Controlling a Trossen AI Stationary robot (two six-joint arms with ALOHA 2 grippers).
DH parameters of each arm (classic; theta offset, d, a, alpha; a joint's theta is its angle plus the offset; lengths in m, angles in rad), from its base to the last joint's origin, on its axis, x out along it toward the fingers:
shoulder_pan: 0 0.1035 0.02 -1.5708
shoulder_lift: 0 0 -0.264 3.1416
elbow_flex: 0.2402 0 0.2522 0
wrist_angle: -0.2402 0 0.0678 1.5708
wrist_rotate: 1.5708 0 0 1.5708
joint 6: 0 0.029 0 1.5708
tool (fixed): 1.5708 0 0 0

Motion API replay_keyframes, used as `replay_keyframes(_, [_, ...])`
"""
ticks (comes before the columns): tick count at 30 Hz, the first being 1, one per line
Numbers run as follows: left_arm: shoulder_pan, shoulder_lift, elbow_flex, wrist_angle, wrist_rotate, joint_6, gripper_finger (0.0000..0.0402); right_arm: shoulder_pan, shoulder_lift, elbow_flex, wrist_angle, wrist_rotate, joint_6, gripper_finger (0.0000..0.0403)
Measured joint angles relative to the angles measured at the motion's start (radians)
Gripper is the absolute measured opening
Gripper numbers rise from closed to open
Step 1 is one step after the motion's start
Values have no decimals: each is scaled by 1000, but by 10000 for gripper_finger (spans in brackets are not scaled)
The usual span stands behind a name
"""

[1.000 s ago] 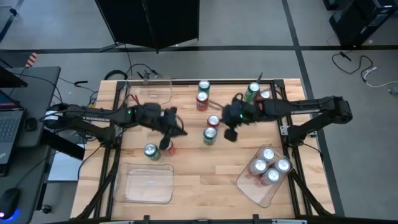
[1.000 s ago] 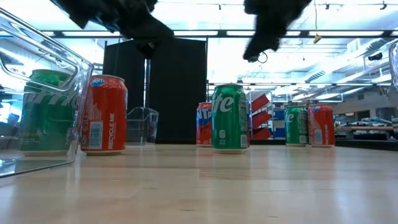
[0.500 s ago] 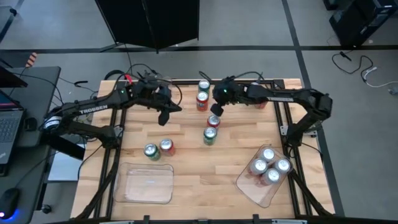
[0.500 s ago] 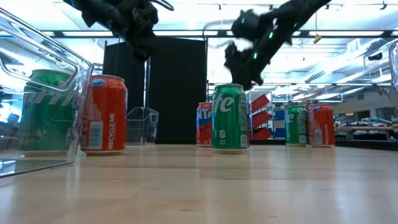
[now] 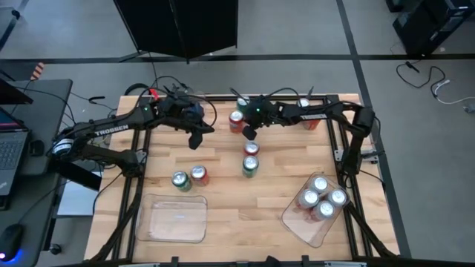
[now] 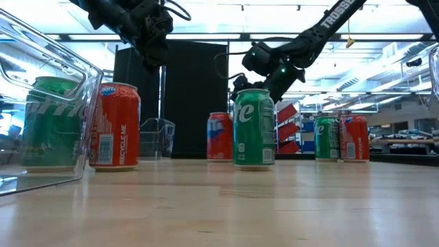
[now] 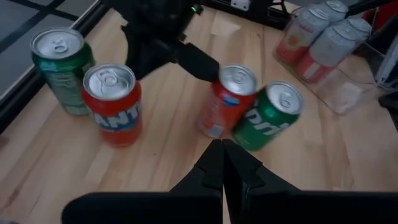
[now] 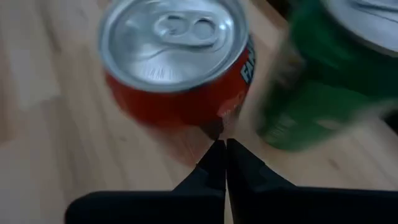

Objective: Sort soda cans
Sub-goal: Put the orange soda can into the top left transparent bin

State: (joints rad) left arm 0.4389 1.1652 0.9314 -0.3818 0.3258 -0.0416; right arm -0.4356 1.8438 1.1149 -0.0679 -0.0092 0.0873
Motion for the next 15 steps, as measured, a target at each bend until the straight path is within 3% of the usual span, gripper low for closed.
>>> replay_keyframes(9, [0, 20, 0, 7, -24, -20, 0, 40, -2, 0, 137, -138, -38, 1])
replay_keyframes(15, [0, 120, 57, -20, -80, -17, 0, 50, -143, 0, 0, -140, -41, 10])
